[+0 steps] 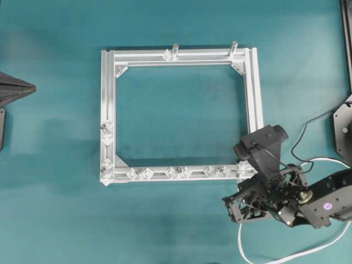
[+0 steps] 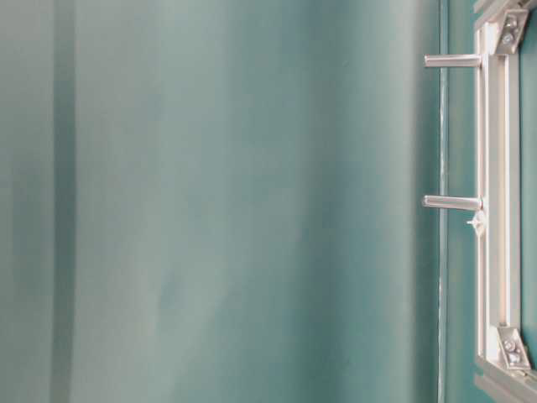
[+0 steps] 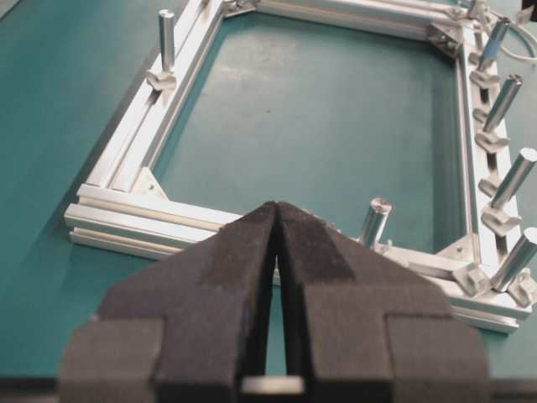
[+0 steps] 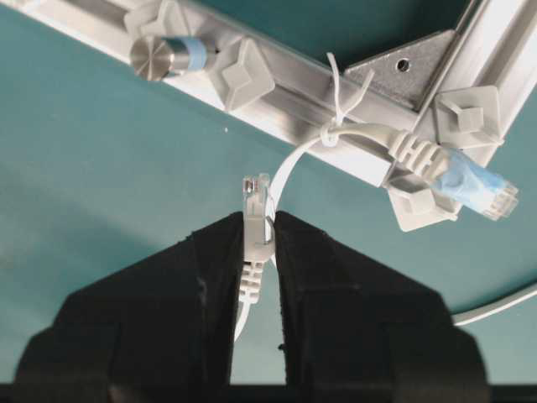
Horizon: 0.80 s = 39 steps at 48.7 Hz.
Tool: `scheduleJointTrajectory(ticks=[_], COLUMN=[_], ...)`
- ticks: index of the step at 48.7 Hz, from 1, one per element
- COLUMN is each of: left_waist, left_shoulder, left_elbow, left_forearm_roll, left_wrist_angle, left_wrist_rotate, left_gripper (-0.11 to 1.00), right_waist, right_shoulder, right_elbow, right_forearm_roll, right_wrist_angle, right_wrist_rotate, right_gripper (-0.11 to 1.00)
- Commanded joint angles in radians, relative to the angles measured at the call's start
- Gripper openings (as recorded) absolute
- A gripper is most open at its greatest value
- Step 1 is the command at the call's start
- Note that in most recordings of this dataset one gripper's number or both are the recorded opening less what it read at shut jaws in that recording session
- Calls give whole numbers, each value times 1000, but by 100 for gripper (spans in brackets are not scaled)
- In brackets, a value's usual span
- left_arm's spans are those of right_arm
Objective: Move the cable alternately left and right between 8 closely spaced pins so it hooks onto each one.
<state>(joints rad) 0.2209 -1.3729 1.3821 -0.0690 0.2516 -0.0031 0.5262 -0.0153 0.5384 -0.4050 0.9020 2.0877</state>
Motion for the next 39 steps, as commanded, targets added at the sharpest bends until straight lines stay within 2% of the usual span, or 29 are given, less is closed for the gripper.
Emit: scheduleJointTrajectory(ticks=[1,16,26,39], left_waist=[-2,-2,-2,-2], left_shoulder=[9,9,9,9], left_elbow=[-11,-11,-11,-11], left_forearm_roll=[3,3,3,3], left_wrist_angle=[-9,-9,-9,-9], left_wrist_rotate=[-2,-2,-2,-2], left_gripper=[0,0,0,0], right_waist=[-3,-43,-84,-101], right_shoulder=[-26,-26,-28,-28], right_elbow=[-8,20,26,37], right_forearm_roll=[-12,-12,-43,-43], right_wrist_angle=[3,-2,-21,-25], right_wrist_rotate=[18,14,11,20], right_gripper=[14,14,14,14])
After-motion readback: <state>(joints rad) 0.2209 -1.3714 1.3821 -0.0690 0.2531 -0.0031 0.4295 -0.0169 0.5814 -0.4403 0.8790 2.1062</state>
